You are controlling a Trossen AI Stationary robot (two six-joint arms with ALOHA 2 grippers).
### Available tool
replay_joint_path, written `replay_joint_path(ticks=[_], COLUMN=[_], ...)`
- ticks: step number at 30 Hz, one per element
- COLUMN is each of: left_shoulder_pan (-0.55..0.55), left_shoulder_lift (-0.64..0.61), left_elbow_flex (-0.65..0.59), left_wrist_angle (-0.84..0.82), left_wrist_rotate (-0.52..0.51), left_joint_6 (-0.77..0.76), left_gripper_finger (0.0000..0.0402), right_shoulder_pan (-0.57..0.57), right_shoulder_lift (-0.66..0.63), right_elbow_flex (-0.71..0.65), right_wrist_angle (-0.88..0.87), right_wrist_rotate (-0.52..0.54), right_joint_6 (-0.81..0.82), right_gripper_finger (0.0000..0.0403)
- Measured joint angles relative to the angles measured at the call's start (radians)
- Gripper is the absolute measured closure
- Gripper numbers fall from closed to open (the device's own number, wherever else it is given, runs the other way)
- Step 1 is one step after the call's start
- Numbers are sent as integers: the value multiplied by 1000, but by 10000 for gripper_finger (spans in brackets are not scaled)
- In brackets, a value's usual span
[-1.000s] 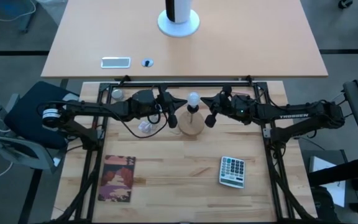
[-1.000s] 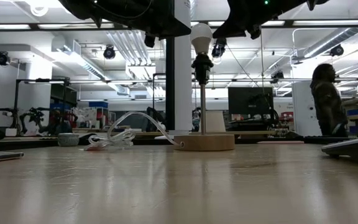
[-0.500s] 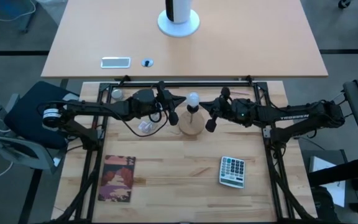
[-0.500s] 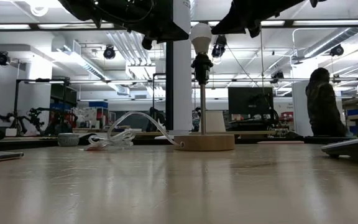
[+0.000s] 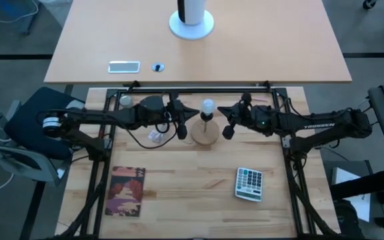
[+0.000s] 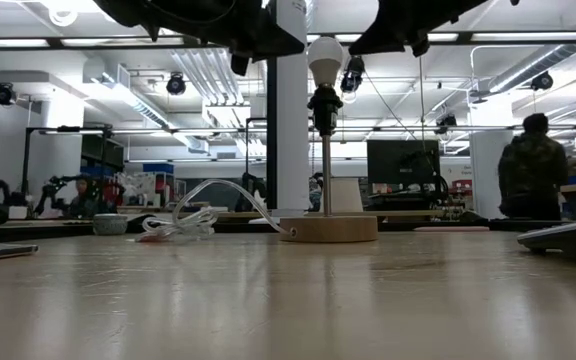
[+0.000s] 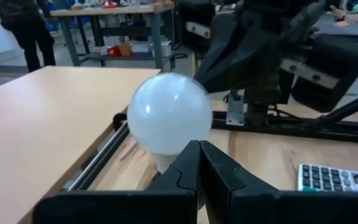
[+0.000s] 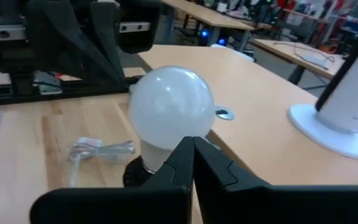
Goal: Screw lightbulb
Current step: Insert the lightbulb into the lamp
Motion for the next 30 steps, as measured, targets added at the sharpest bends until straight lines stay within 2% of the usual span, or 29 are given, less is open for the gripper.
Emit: replay_joint_path(ticks=[9, 12, 30], left_shoulder_pan=[1, 1, 2], left_shoulder_lift=[14, 14, 14], left_elbow_flex=[0, 0, 0], left_wrist_angle=[26, 27, 28], left_wrist_rotate=[-9, -11, -64], left_joint_6=[7, 7, 7], left_gripper_finger=[401, 401, 402], right_shoulder_pan=[0, 0, 3], right_shoulder_lift=[7, 7, 61], right_elbow_flex=[0, 0, 1], right_wrist_angle=[21, 41, 82], right_wrist_rotate=[11, -20, -50], right_joint_6=[-9, -15, -10], right_gripper_finger=[403, 403, 403])
